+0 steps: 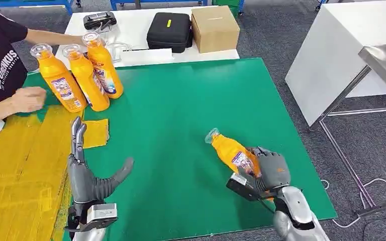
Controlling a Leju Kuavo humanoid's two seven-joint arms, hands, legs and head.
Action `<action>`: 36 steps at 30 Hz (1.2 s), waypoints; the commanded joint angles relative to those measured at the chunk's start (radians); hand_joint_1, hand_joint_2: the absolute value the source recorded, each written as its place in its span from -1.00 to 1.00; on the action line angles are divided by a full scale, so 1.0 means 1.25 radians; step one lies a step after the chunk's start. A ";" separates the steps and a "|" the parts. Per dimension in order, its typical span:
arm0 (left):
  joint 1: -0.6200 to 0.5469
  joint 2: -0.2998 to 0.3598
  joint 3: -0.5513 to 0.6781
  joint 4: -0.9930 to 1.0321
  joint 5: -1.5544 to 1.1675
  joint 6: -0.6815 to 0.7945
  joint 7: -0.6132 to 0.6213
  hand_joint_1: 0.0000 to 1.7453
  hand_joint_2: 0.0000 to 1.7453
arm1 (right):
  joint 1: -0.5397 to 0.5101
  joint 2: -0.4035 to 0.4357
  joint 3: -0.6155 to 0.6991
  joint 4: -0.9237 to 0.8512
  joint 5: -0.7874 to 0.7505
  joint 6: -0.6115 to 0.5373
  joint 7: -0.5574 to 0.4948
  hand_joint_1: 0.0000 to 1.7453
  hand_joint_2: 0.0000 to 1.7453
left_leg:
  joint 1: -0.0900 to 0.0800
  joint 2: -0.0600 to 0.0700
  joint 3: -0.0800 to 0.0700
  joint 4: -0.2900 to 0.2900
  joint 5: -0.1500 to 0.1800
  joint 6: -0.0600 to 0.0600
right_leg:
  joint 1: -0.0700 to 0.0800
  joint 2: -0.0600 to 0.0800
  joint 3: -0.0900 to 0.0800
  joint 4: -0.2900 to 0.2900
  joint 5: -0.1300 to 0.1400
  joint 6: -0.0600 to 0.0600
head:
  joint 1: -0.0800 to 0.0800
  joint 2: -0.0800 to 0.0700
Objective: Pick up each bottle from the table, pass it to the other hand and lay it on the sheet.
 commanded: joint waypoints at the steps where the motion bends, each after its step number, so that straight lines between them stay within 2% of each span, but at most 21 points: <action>1: -0.010 0.020 -0.017 0.030 0.001 -0.004 0.006 -1.00 1.00 | -0.025 0.042 -0.022 0.012 -0.004 -0.002 -0.005 1.00 1.00 | 0.002 -0.001 0.005 0.000 -0.002 -0.002 | 0.001 0.001 0.005 -0.001 -0.002 -0.002 | 0.000 0.000; 8: -0.015 0.020 -0.034 0.039 -0.013 -0.010 0.014 -1.00 1.00 | -0.054 0.067 -0.014 0.032 0.000 0.011 0.003 1.00 1.00 | 0.001 0.000 0.003 0.000 -0.002 -0.002 | 0.001 0.002 0.003 0.000 -0.001 -0.002 | 0.000 0.000; 11: -0.016 0.019 -0.038 0.041 -0.018 -0.009 0.022 -1.00 1.00 | -0.053 0.067 0.001 0.047 0.028 0.020 0.017 0.42 1.00 | 0.001 0.000 0.004 0.000 -0.002 -0.002 | 0.001 0.001 0.004 -0.001 -0.001 -0.002 | 0.000 0.000; 12: -0.016 0.018 -0.037 0.042 -0.019 -0.009 0.024 -1.00 1.00 | -0.053 0.066 0.007 0.053 0.035 0.025 0.021 0.10 1.00 | 0.002 -0.001 0.004 0.000 -0.002 -0.002 | 0.002 0.001 0.004 -0.001 -0.001 -0.003 | 0.000 0.000; 14: -0.017 0.018 -0.035 0.045 -0.019 -0.011 0.027 -1.00 1.00 | -0.056 0.068 0.013 0.065 0.038 0.035 0.025 -0.14 1.00 | 0.001 -0.001 0.004 -0.001 -0.001 -0.001 | 0.001 0.000 0.004 -0.001 -0.001 -0.002 | 0.000 0.000; 16: -0.020 0.017 -0.037 0.051 -0.020 -0.014 0.029 -1.00 1.00 | -0.067 0.068 0.023 0.094 0.051 0.059 0.040 -0.54 1.00 | 0.002 0.000 0.006 0.000 -0.003 -0.002 | 0.002 0.001 0.006 -0.001 -0.002 -0.003 | 0.000 0.000; 17: -0.020 0.016 -0.038 0.052 -0.021 -0.014 0.030 -1.00 1.00 | -0.069 0.067 0.026 0.101 0.055 0.070 0.046 -0.96 1.00 | 0.001 0.000 0.003 -0.001 -0.001 -0.001 | 0.001 0.001 0.002 -0.001 0.000 -0.001 | 0.000 0.000; 20: -0.023 0.013 -0.037 0.062 -0.020 -0.016 0.033 -1.00 1.00 | -0.072 0.072 0.044 0.120 0.059 0.084 0.048 -1.00 1.00 | 0.002 0.000 0.005 0.000 -0.002 -0.002 | 0.002 0.001 0.006 -0.002 -0.001 -0.002 | 0.000 0.000; 25: -0.006 0.011 -0.023 0.058 -0.021 -0.003 0.034 -1.00 1.00 | -0.020 0.112 0.072 -0.004 -0.134 0.106 -0.035 -1.00 1.00 | 0.002 -0.001 0.004 0.000 -0.002 -0.002 | 0.001 0.001 0.003 0.000 -0.002 -0.002 | 0.000 0.000; 27: 0.003 0.012 -0.017 0.053 -0.023 0.002 0.033 -1.00 1.00 | 0.003 0.117 0.094 -0.046 -0.165 0.109 -0.029 -1.00 1.00 | 0.001 -0.001 0.004 0.000 -0.003 -0.002 | 0.001 0.001 0.003 0.000 -0.002 -0.003 | 0.000 0.000; 30: 0.011 0.007 -0.006 0.046 -0.025 0.010 0.033 -1.00 1.00 | 0.034 0.104 0.125 -0.076 -0.149 0.111 0.006 -1.00 1.00 | 0.001 -0.001 0.003 0.000 -0.002 -0.002 | 0.001 0.000 0.002 0.000 -0.002 -0.002 | 0.000 0.000; 36: 0.010 0.006 -0.005 0.046 -0.028 0.011 0.031 -1.00 1.00 | 0.036 0.096 0.128 -0.076 -0.148 0.107 0.009 -1.00 1.00 | 0.003 -0.001 0.006 0.001 -0.004 -0.002 | 0.003 0.000 0.006 0.000 -0.004 -0.004 | 0.000 0.000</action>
